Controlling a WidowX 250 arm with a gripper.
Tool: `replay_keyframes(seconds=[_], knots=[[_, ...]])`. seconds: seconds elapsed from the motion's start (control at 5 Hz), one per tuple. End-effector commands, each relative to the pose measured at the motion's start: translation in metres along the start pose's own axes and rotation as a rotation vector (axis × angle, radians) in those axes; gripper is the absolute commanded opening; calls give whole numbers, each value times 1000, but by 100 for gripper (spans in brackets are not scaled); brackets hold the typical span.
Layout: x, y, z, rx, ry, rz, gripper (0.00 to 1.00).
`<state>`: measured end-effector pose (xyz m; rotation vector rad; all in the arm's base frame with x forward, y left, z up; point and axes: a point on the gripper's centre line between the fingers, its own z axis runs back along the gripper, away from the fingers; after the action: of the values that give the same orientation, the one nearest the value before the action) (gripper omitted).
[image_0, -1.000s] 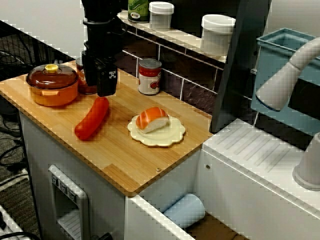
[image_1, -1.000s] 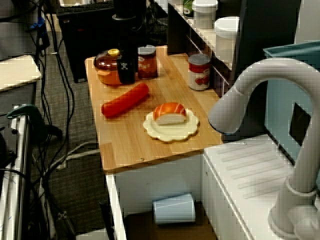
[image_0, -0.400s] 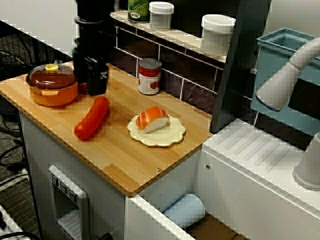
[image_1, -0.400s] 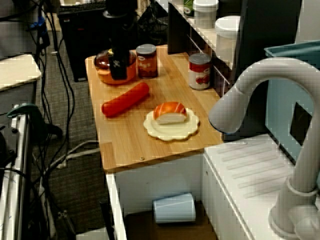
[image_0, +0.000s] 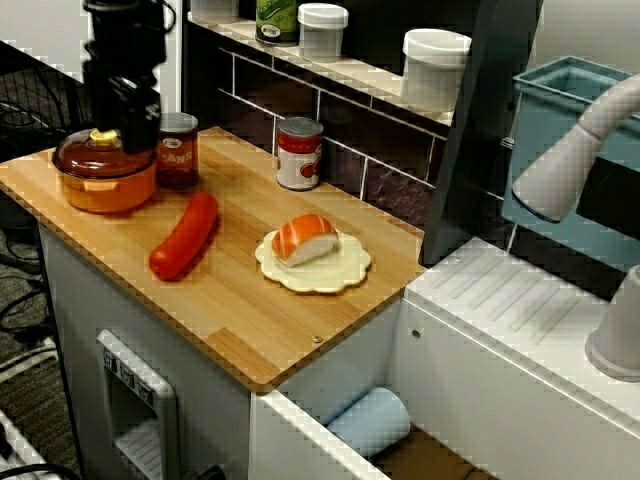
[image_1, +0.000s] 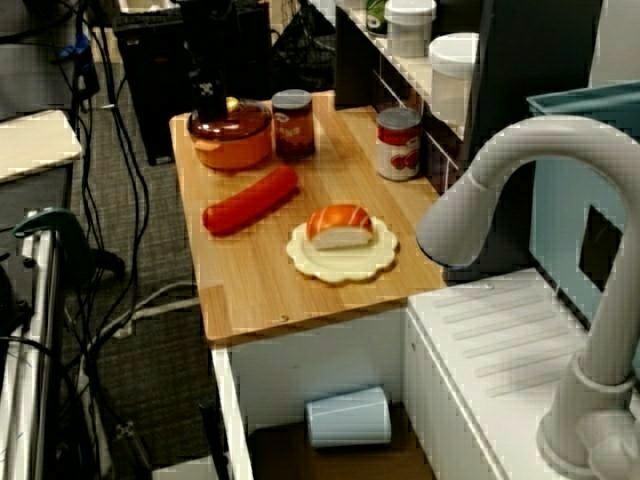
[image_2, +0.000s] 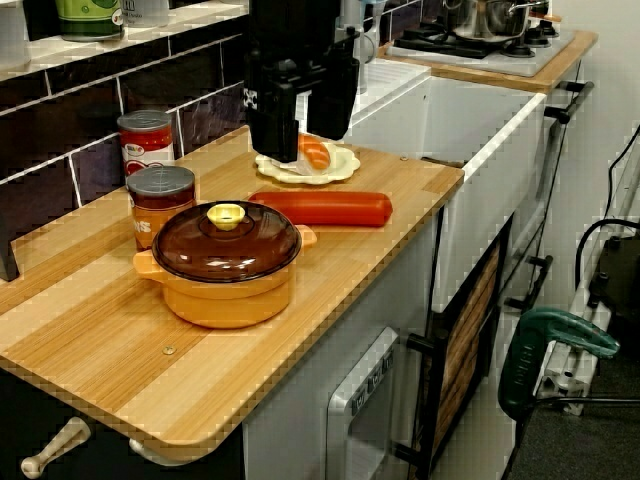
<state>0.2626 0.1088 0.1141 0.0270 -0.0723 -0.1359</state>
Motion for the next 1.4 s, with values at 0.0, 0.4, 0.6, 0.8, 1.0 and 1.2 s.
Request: replay_keyframes(seconds=[0.0, 0.4, 0.6, 0.8, 1.0, 1.2], knots=[[-11, 38, 5, 40, -77, 62, 100], [-5, 55, -10, 36, -137, 157, 100], [9, 51, -19, 37, -121, 147, 100], [16, 56, -25, 55, -120, 167, 100], [18, 56, -27, 60, -104, 146, 100], [18, 57, -25, 48, -102, 133, 66]])
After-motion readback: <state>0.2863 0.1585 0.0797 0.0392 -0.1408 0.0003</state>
